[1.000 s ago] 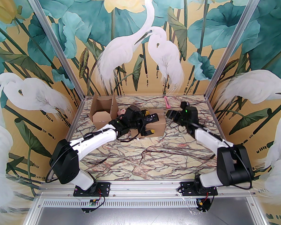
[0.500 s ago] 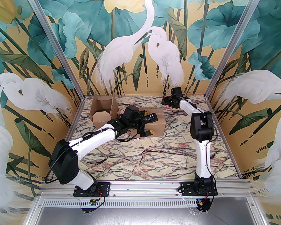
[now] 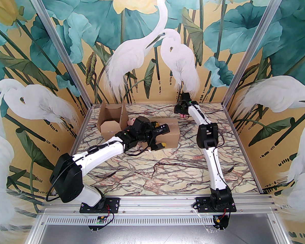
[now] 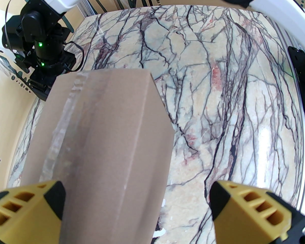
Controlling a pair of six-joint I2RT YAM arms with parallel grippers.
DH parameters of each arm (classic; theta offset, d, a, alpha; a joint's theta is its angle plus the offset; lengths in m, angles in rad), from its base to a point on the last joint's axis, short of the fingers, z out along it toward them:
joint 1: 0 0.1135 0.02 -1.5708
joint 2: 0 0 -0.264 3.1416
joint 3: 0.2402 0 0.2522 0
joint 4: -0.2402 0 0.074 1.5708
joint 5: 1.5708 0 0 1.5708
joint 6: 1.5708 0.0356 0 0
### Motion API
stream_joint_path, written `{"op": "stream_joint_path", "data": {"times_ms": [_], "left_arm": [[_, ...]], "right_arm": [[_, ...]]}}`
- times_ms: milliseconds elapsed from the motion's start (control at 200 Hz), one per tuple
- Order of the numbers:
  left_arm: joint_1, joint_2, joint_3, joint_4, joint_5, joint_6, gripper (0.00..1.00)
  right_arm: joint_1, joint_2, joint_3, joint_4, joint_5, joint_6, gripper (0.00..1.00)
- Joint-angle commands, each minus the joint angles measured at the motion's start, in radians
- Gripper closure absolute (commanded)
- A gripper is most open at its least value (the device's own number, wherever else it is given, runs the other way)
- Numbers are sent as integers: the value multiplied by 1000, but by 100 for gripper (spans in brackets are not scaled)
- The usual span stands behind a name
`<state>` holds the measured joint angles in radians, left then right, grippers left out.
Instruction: Unpack the express box
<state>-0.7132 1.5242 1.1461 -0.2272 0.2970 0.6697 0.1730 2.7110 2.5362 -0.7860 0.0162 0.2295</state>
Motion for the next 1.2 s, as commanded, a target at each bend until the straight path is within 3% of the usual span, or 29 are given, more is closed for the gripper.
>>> {"op": "stream_joint_path", "data": {"times_ms": [0, 100, 400, 570, 715, 910, 1060, 1125, 1195], "left_arm": [[2, -24, -6, 13, 28, -23, 0], [2, -29, -6, 7, 31, -27, 1], [-1, -58, -8, 5, 45, -56, 0], [-9, -87, -21, 6, 45, -65, 1], [-21, -107, -38, 21, 46, -65, 1], [-39, -118, -62, 49, 60, -71, 1], [-52, -118, -75, 69, 69, -75, 1], [-57, -115, -75, 78, 72, -74, 0], [-60, -112, -72, 83, 77, -73, 1]], "right_arm": [[4, 50, 53, -102, 31, -24, 35], [4, 65, 65, -129, 48, -19, 38], [5, 76, 76, -148, 35, -25, 68], [15, 23, 9, -186, -4, -33, 72], [31, -157, -259, -137, 11, -22, 74], [47, -521, -842, 86, 0, 30, 74], [54, -710, -1175, 191, 1, 45, 65], [53, -737, -1233, 210, 32, 43, 55], [49, -729, -1228, 186, 31, 38, 50]]}}
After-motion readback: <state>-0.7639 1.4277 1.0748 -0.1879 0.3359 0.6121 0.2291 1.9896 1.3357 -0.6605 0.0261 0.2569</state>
